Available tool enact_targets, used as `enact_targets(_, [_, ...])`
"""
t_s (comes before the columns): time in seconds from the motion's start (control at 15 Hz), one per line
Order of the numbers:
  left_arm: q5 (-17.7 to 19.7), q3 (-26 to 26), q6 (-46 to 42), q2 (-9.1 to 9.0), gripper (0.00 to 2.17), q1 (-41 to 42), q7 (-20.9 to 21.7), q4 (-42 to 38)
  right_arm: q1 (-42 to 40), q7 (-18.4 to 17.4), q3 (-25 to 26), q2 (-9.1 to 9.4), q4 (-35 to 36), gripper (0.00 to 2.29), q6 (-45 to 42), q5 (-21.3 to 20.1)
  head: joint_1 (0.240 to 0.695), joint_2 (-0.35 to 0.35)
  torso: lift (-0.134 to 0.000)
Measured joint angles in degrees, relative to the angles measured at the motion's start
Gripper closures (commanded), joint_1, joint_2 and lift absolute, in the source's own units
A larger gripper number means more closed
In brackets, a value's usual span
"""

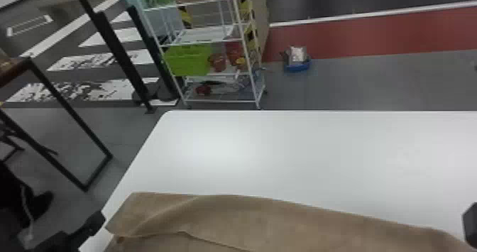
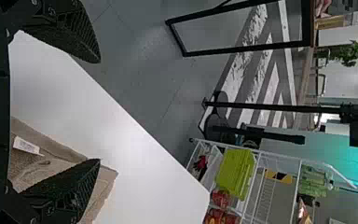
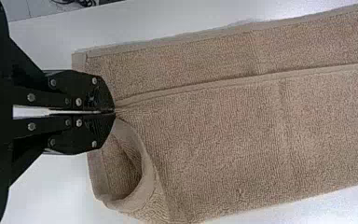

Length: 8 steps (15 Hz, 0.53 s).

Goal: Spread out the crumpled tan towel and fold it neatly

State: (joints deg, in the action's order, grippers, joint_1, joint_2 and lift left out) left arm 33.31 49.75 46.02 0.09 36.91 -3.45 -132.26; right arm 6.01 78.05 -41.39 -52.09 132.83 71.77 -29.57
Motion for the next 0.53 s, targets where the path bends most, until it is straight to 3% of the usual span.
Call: enact_targets(0.53, [0.0,0.0,0.0,0.00,0.15,0.0,0.0,-0.1,-2.8,0.0,8.3,0.12,2.7,1.19,-0.3,4.9,0.695,0.350,-0.122])
